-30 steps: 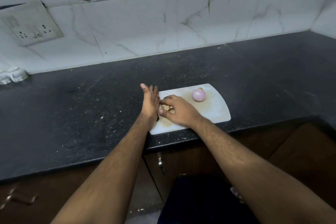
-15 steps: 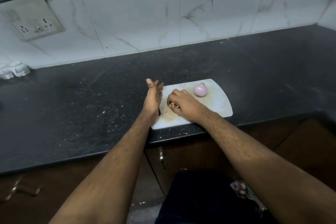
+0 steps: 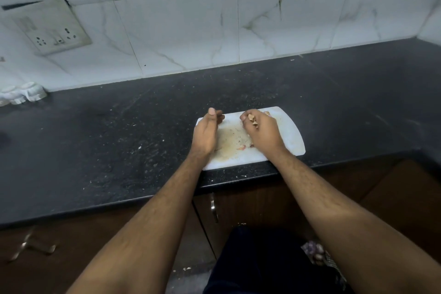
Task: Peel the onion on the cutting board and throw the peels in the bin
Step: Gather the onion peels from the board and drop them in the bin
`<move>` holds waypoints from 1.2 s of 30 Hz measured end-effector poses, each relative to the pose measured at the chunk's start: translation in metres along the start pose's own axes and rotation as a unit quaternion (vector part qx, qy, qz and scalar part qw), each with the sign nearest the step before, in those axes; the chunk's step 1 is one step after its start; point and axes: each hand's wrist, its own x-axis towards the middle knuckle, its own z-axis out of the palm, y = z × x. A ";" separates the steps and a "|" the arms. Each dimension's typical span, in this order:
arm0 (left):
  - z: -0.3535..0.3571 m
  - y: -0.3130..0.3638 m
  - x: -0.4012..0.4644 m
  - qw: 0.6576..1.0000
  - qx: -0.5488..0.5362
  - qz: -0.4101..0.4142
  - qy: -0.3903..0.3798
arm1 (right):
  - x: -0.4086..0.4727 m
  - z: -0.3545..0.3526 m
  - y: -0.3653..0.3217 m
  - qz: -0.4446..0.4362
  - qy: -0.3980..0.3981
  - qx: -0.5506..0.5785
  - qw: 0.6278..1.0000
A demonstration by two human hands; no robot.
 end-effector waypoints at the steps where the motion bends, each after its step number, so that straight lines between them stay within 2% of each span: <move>1: -0.004 -0.003 -0.003 0.998 0.056 0.033 0.007 | -0.002 0.001 0.001 0.005 0.000 0.018 1.000; 3: -0.014 -0.010 -0.010 0.978 0.189 0.089 -0.007 | -0.005 0.004 0.003 0.008 -0.010 0.019 1.000; 6: -0.036 -0.016 -0.017 0.935 0.328 0.098 -0.093 | -0.001 0.002 0.000 0.037 -0.003 0.043 0.998; 9: -0.042 -0.016 -0.020 0.939 0.308 0.082 -0.131 | 0.004 -0.005 0.000 0.043 -0.015 0.045 0.998; 14: -0.042 -0.015 -0.019 0.977 0.208 0.032 -0.041 | 0.004 -0.001 -0.001 0.037 -0.022 0.048 0.998; 18: -0.033 -0.012 -0.019 0.981 0.192 0.012 -0.019 | 0.004 -0.002 0.001 0.040 -0.036 0.052 0.997; 21: -0.025 -0.009 -0.017 0.973 0.232 0.010 -0.006 | 0.003 -0.001 -0.001 0.060 -0.041 0.080 0.994; 24: -0.009 -0.001 -0.016 0.946 0.323 0.024 0.004 | 0.005 -0.004 0.000 0.075 -0.031 0.119 0.990; 26: 0.006 0.010 -0.019 0.951 0.307 0.044 0.009 | 0.006 -0.006 0.000 0.071 -0.027 0.151 0.986; 32: 0.047 0.014 -0.037 0.949 0.305 0.057 -0.061 | 0.008 -0.010 -0.001 0.150 0.023 0.325 0.933; 36: 0.050 0.018 -0.039 0.925 0.364 0.034 -0.102 | 0.009 -0.013 0.000 0.161 0.023 0.362 0.918</move>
